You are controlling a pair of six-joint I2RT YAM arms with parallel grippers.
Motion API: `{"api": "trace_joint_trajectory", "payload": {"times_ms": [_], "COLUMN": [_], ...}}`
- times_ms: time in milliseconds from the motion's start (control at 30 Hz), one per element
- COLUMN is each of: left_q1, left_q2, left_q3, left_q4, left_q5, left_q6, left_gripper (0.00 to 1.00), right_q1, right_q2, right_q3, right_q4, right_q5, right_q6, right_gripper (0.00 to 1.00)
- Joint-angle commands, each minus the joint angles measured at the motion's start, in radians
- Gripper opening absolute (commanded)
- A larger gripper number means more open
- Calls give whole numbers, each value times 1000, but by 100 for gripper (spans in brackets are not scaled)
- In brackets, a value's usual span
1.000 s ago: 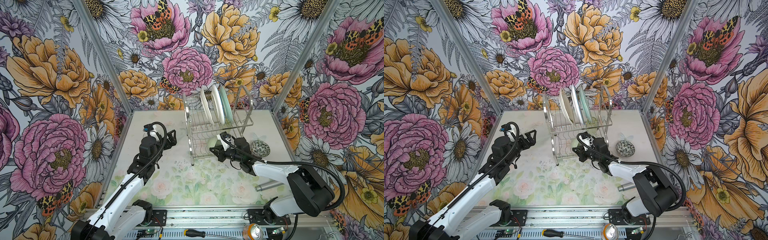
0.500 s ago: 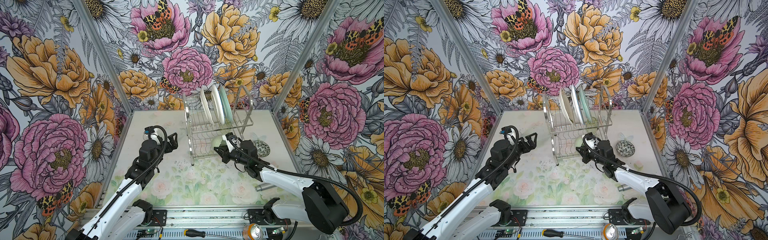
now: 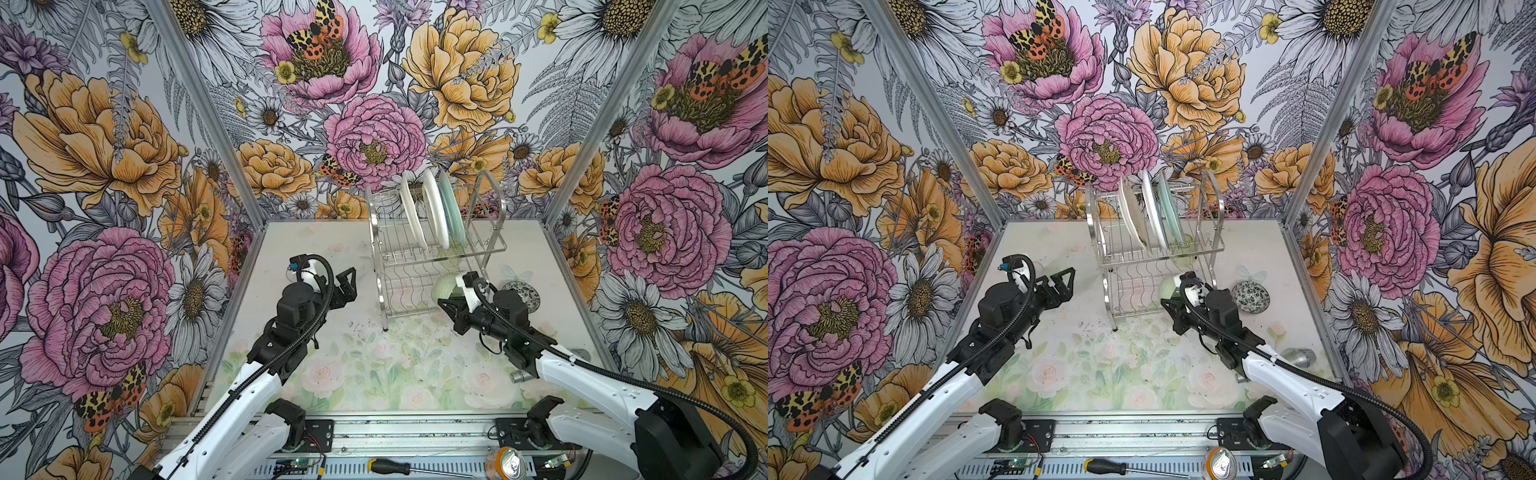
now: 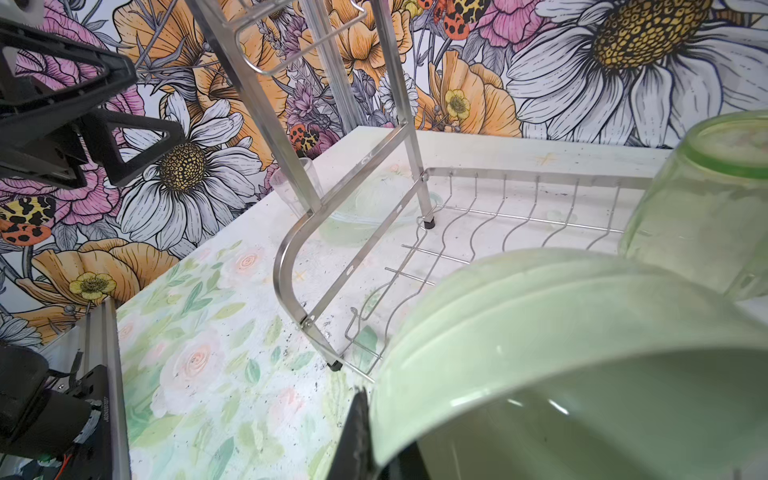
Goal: Unload the mixed dishes from the dish rack
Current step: 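Carry the pale green bowl out beside the rack with the right gripper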
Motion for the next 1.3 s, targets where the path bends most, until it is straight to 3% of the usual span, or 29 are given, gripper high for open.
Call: {"api": "trace_joint_trajectory", "payload": {"times_ms": [0,533,967,1267], "left_q1": [-9,-12,-11,-10], "left_q2": [-12,-47,-56,-62], "left_q3": [0,-29,-54,-59], "left_q4": [-2,33,63,64], "left_q5": [-20,-33,-48,-60], "left_q6": [-7,22,60,98], "left_gripper": [99,99,99,99], "right_q1": [7,1,-47,-190], "right_q2": [-61,-264,-414,-344], "right_q3": [-4,-84,-72,18], "right_q4": [35,-75,-210,-316], "right_q5": [42,231,563,573], "right_q6": [-26,16,66,109], "right_gripper": [0,0,0,0]}}
